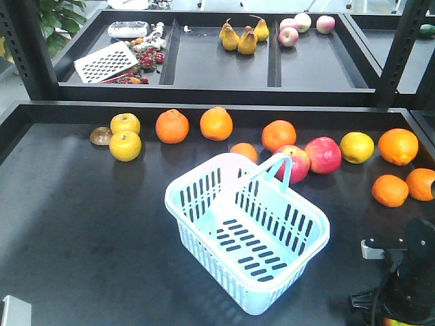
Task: Pick three apples into basket with both arms
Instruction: 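Close the right gripper on the red apple and lift it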
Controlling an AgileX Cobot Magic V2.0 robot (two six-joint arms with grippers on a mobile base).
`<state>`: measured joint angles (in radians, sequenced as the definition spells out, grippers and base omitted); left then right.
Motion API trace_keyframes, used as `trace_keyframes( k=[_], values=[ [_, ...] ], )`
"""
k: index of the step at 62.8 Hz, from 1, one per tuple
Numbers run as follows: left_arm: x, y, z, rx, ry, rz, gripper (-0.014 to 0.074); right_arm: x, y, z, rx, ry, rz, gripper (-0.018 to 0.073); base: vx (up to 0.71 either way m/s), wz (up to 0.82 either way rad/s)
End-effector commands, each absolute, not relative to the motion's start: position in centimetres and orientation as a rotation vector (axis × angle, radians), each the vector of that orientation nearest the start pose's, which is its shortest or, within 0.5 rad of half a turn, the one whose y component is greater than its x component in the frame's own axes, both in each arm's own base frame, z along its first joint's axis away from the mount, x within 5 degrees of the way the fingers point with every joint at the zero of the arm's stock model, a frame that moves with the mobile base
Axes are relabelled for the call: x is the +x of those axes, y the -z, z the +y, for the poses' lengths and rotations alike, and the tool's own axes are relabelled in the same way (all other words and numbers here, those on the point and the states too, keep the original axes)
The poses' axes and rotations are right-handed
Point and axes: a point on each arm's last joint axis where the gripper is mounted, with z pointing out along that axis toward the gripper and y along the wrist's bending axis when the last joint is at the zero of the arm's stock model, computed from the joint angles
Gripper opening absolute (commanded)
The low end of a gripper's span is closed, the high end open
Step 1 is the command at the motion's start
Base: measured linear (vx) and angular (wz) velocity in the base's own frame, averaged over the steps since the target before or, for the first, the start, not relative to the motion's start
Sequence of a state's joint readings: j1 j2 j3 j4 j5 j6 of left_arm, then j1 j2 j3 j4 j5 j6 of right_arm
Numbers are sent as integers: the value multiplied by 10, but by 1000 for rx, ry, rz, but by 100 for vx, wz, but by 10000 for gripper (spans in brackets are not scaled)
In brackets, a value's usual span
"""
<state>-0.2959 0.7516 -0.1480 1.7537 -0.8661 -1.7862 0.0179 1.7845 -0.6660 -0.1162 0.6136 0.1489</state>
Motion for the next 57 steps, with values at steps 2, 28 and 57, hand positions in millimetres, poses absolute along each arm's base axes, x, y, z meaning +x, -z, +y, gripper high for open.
trace_keyframes(
  k=[2, 28, 57],
  values=[
    [73, -207, -94, 814, 1104, 2031, -8, 244, -124, -4, 66, 106, 3096, 110, 0, 0],
    [73, -207, -94, 816, 1101, 2032, -8, 202, -250, 17, -54, -221, 2594, -9, 0, 0],
    [74, -206, -93, 812, 1082, 2036, -8, 240, -253, 72, -252, -660, 2270, 6, 0, 0]
  ],
)
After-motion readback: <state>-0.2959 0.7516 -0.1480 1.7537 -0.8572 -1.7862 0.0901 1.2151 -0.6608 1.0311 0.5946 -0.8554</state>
